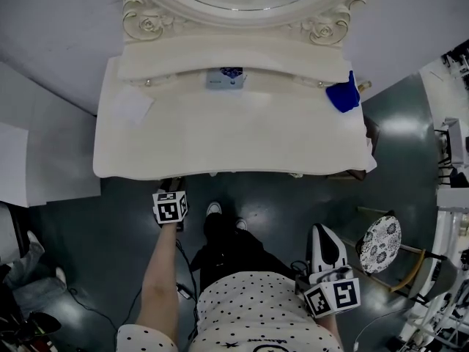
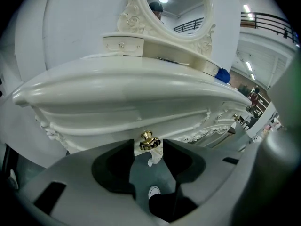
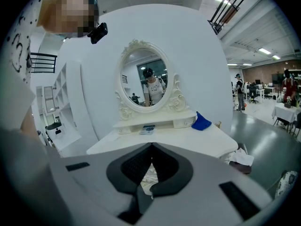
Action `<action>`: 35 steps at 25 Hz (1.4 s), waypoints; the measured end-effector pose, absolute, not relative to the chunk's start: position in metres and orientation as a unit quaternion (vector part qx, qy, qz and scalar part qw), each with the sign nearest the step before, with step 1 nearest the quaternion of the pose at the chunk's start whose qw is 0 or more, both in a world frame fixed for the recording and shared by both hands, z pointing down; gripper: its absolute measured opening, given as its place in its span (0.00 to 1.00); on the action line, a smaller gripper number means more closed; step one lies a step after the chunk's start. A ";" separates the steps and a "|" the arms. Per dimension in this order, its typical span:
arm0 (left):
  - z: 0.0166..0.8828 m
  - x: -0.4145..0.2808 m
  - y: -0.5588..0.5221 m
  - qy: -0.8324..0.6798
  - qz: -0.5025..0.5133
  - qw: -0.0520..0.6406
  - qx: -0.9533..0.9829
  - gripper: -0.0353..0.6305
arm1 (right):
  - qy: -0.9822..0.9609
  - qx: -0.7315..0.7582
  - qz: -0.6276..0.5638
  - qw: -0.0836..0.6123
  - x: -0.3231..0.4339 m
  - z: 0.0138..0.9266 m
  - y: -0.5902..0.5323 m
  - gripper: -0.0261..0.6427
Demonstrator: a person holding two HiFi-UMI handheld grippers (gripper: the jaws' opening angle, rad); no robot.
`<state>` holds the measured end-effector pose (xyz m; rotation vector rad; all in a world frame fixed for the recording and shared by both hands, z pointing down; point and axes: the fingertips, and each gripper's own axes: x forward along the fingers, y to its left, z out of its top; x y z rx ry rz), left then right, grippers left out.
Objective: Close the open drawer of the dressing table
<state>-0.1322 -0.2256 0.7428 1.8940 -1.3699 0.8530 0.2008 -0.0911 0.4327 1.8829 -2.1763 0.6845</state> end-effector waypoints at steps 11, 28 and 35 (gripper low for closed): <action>0.664 -0.125 -0.210 -0.572 0.257 0.238 0.741 0.11 | -0.750 0.617 0.228 0.072 0.204 0.427 -0.084 0.05; 0.383 -0.060 -0.139 -0.574 0.092 0.038 0.813 0.07 | -0.779 0.600 0.182 0.019 0.195 0.394 -0.051 0.05; 0.301 -0.046 -0.081 -0.574 0.020 -0.031 0.818 0.07 | -0.791 0.591 0.156 0.000 0.189 0.377 -0.040 0.05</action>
